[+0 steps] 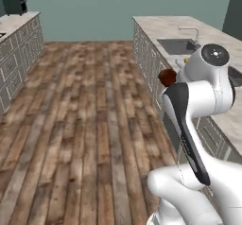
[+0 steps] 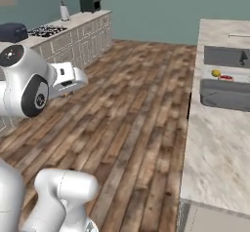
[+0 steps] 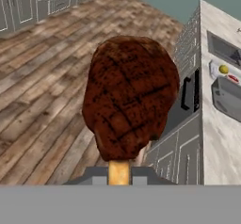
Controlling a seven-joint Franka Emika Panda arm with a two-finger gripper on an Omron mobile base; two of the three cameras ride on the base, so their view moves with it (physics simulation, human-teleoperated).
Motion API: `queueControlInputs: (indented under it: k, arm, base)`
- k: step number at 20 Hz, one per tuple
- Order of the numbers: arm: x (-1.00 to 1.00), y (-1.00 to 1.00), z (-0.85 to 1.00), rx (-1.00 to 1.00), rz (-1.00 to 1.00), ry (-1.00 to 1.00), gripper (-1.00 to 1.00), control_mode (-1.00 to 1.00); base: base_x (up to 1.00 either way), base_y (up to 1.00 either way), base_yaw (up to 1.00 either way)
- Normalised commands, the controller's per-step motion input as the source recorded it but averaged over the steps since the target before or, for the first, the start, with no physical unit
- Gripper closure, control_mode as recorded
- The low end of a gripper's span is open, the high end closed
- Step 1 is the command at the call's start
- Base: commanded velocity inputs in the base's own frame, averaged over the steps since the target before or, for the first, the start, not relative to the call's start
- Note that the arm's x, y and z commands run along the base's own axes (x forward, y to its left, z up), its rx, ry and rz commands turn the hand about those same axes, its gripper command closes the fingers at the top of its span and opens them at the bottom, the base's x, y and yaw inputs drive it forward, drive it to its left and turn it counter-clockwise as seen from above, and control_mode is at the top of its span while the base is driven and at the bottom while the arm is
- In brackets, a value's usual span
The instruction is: Place one lemon and one steak in each tupperware on the nearby counter, to pack two identical lunches.
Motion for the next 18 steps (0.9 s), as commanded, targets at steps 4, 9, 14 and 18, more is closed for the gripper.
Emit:
queueControlInputs:
  k: [4,9,14,18]
  arm:
    - [0.0,0.0,0.0,0.0,0.0,0.0,1.0,1.0]
    - [0.0,0.0,0.0,0.0,0.0,0.0,1.0,1.0]
    - [0.0,0.0,0.0,0.0,0.0,0.0,1.0,1.0]
    - [0.0,0.0,0.0,0.0,0.0,0.0,1.0,1.0]
  base:
    - [0.38,0.56,-0.49]
    - [0.46,0.57,-0.49]
    - [0.51,0.56,-0.48]
    - [0.53,0.57,-0.48]
